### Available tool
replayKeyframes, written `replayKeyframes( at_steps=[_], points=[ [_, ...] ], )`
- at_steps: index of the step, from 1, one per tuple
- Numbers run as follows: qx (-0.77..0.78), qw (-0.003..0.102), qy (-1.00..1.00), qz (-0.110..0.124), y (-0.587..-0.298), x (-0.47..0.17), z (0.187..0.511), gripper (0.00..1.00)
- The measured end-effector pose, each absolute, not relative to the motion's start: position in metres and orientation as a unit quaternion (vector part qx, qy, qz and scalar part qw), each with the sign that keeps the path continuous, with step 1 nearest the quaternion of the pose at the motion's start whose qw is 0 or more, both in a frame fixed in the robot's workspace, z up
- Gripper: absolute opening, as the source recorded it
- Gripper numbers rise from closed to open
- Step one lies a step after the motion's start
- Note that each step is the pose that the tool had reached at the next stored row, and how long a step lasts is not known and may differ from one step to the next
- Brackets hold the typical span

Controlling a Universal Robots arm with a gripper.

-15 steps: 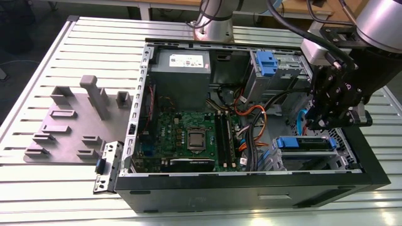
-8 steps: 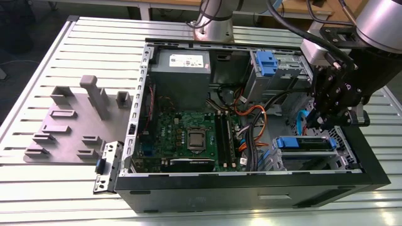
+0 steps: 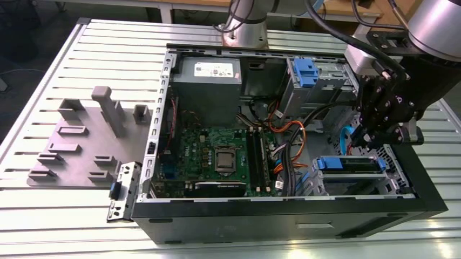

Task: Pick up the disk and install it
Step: 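Insert the first disk wire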

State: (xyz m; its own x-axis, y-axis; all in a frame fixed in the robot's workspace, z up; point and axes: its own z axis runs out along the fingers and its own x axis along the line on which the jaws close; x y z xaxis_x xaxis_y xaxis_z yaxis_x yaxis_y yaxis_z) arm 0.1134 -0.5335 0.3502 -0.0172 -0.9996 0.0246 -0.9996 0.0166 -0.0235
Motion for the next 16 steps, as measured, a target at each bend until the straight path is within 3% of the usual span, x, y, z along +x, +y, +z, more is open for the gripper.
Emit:
replayKeyframes(
  at_steps=[16],
  points=[
    [0.701,0.001,-0.713,0.017,-0.5429,0.1134,0.3459,0.16]
  ],
)
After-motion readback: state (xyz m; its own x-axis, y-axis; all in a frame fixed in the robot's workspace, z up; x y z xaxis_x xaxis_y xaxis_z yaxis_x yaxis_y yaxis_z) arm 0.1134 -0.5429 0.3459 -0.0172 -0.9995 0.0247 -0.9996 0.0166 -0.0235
